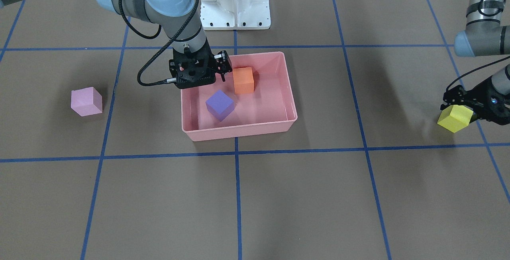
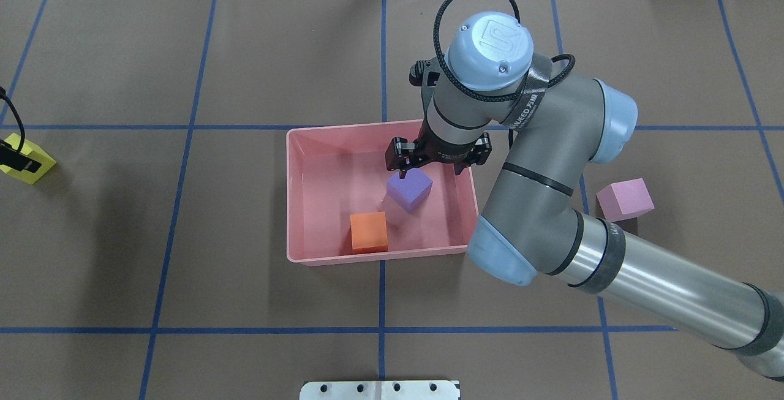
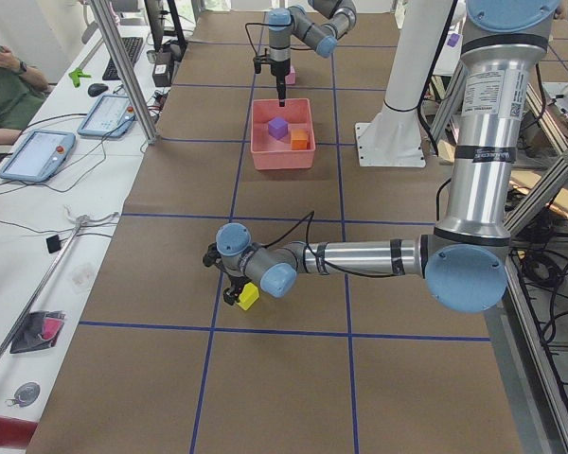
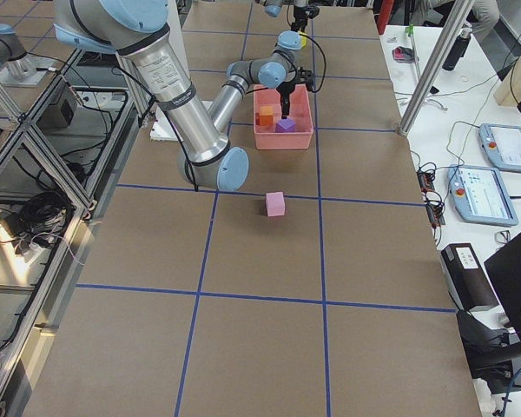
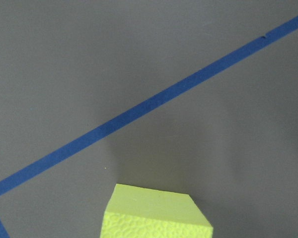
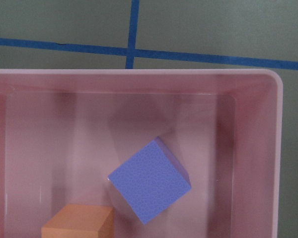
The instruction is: Place blocks into pink bin with both arms
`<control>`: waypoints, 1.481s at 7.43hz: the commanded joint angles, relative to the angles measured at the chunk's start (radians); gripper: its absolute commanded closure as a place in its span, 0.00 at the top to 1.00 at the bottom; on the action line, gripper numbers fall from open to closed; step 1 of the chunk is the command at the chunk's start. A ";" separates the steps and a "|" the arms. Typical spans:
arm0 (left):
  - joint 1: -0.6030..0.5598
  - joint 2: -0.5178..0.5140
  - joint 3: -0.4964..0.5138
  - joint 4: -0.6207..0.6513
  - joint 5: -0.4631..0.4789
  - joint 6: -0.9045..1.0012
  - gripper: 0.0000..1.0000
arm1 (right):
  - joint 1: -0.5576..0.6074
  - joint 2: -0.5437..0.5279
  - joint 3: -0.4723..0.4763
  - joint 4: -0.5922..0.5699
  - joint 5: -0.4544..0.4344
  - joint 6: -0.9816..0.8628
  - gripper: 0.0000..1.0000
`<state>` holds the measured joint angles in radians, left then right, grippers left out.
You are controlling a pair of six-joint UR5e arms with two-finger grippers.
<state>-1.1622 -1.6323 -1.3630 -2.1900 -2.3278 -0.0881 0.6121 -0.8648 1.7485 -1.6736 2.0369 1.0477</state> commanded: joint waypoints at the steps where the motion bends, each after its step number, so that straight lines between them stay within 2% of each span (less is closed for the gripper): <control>1: 0.012 0.000 0.002 0.001 0.002 -0.007 1.00 | 0.000 0.000 0.000 0.002 0.000 0.000 0.99; 2: 0.012 0.000 0.002 0.001 0.004 -0.007 0.99 | 0.000 -0.002 0.000 0.002 0.000 0.000 0.99; 3: 0.012 0.000 0.002 0.001 0.024 -0.009 0.76 | 0.000 -0.002 0.000 0.002 0.000 0.000 0.99; 4: 0.010 0.000 -0.004 0.001 0.033 -0.012 0.13 | 0.000 0.000 0.002 0.002 0.002 -0.002 0.99; 5: 0.007 0.003 -0.022 0.001 0.031 -0.016 0.00 | 0.002 0.000 0.005 0.002 0.005 -0.002 0.99; 7: -0.002 0.044 -0.144 0.059 -0.037 -0.088 0.00 | 0.058 -0.034 0.076 -0.012 0.025 -0.012 0.99; 8: -0.007 0.043 -0.265 0.211 -0.060 -0.091 0.00 | 0.105 -0.118 0.151 -0.012 0.038 -0.046 0.99; 10: -0.008 0.005 -0.590 0.671 -0.061 -0.117 0.00 | 0.251 -0.233 0.186 -0.015 0.109 -0.228 0.99; 11: -0.005 -0.086 -0.699 0.840 -0.064 -0.262 0.00 | 0.283 -0.294 0.186 -0.015 0.109 -0.361 0.99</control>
<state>-1.1692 -1.6361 -1.8918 -1.5995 -2.3871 -0.2258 0.8360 -1.0793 1.9232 -1.6879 2.1291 0.8393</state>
